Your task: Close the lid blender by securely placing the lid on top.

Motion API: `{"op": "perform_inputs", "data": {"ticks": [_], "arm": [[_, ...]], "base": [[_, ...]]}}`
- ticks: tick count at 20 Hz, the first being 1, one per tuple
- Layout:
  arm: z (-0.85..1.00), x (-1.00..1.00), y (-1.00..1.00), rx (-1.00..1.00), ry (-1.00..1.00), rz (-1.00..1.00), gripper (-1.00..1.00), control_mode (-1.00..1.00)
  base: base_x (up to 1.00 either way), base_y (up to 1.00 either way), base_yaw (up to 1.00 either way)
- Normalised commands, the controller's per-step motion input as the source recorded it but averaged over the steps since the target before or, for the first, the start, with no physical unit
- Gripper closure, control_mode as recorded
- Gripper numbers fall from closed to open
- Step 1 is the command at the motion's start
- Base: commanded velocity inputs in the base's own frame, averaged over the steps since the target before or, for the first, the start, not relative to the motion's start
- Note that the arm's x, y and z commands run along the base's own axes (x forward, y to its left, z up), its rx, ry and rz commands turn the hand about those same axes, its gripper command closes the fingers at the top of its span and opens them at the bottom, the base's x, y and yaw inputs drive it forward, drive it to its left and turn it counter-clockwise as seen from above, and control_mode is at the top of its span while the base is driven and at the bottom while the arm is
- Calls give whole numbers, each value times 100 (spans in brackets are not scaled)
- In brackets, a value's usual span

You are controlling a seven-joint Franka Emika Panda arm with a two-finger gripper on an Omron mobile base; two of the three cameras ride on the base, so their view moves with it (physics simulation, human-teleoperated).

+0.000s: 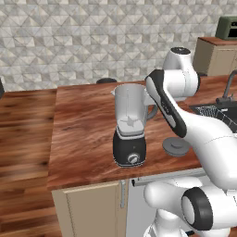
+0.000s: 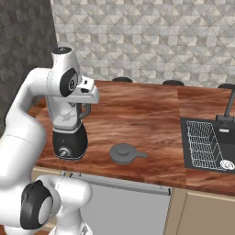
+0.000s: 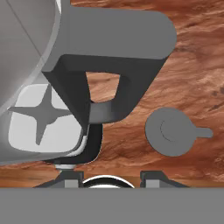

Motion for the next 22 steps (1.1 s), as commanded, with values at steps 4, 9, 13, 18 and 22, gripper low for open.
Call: {"op": "perform_inputs", "data": {"ticks": [4,9,13,18,22], "arm": [[0,0,0,0,0,0,-100,-100],[-20,-54,-26,5,-14,-7,-100,-100],[-22,-86,-93,17,-4,-31,-100,-100],[-5,-62,-100,23,0,-45,-100,-100],[-3,-24,-100,25,4,-54,-100,-100]], "base": [[0,0,0],[0,0,0],[0,0,0],[0,0,0],[0,0,0]]}}
